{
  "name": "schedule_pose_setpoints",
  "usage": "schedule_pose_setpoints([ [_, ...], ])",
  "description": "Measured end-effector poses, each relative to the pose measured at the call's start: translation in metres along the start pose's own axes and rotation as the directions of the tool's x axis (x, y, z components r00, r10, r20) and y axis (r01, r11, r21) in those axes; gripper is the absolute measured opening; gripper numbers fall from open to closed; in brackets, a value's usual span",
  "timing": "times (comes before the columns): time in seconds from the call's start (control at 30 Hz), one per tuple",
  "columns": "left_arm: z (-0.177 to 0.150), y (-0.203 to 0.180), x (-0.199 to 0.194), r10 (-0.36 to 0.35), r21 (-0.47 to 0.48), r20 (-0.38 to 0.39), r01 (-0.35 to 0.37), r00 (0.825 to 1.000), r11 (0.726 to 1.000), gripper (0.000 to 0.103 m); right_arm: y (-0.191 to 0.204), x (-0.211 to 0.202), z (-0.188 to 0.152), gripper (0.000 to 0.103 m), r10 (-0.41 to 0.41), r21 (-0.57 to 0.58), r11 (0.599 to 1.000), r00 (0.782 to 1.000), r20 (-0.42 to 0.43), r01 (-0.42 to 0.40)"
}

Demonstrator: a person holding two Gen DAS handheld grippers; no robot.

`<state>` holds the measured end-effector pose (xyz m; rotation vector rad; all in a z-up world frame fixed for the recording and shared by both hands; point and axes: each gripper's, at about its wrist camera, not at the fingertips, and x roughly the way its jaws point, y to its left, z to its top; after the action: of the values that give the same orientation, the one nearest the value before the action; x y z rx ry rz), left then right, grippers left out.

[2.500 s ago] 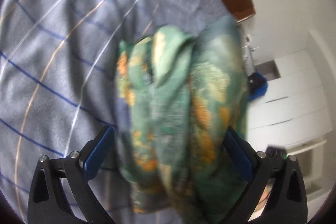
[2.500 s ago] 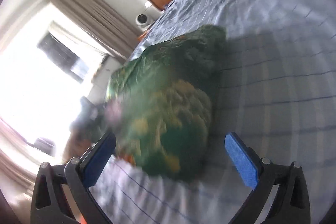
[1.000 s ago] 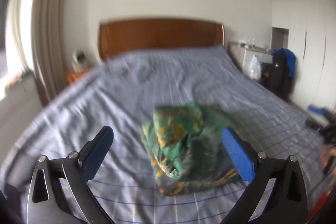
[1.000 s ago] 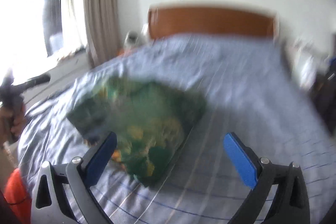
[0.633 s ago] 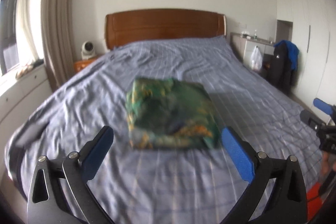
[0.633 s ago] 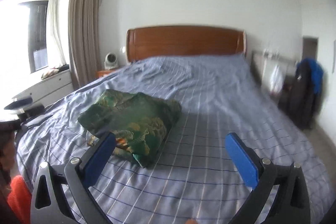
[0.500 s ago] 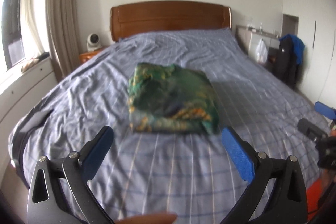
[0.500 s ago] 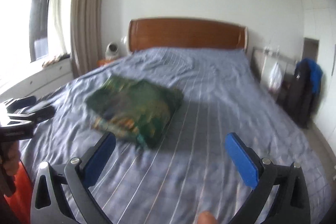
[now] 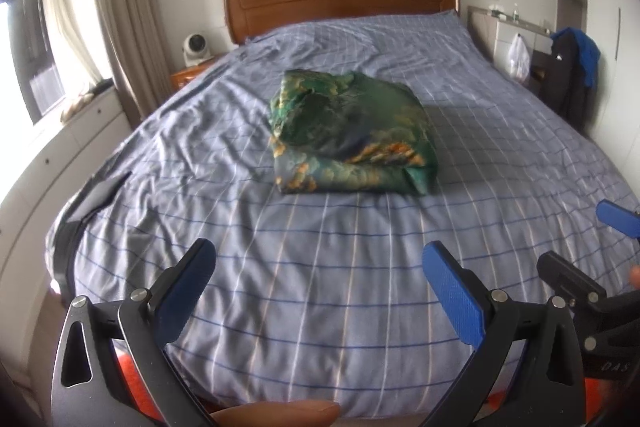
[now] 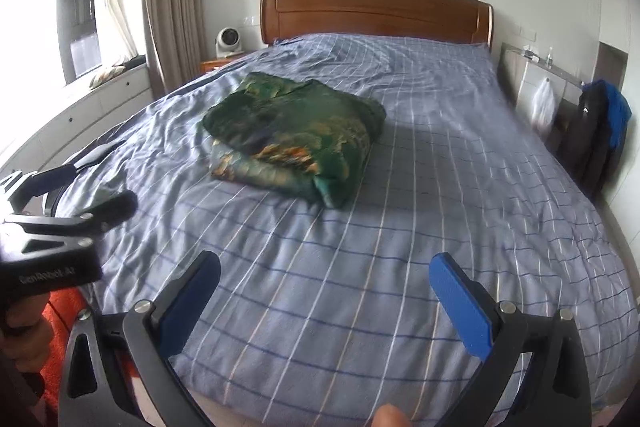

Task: Fold large clothes

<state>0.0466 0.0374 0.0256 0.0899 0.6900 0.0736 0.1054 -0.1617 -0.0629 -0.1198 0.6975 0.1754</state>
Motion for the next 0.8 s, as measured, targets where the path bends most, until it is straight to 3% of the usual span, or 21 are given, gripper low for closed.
schedule_pose_setpoints([
  [0.37, -0.014, 0.007, -0.011, -0.019, 0.017, -0.044, 0.020, 0.999, 1.000, 0.103, 0.033, -0.019, -0.018, 0.103, -0.014, -0.026, 1.000, 0.997, -0.071, 0.012],
  [0.53, -0.019, 0.002, -0.014, -0.035, 0.031, -0.086, 0.038, 0.996, 0.999, 0.103, 0.032, -0.033, -0.030, 0.103, -0.003, -0.021, 1.000, 0.997, -0.080, 0.001],
  [0.8, -0.018, -0.007, -0.015, -0.027, 0.055, -0.092, 0.033, 0.995, 0.998, 0.103, 0.024, -0.027, -0.036, 0.103, -0.010, 0.002, 1.000, 0.995, -0.099, 0.010],
])
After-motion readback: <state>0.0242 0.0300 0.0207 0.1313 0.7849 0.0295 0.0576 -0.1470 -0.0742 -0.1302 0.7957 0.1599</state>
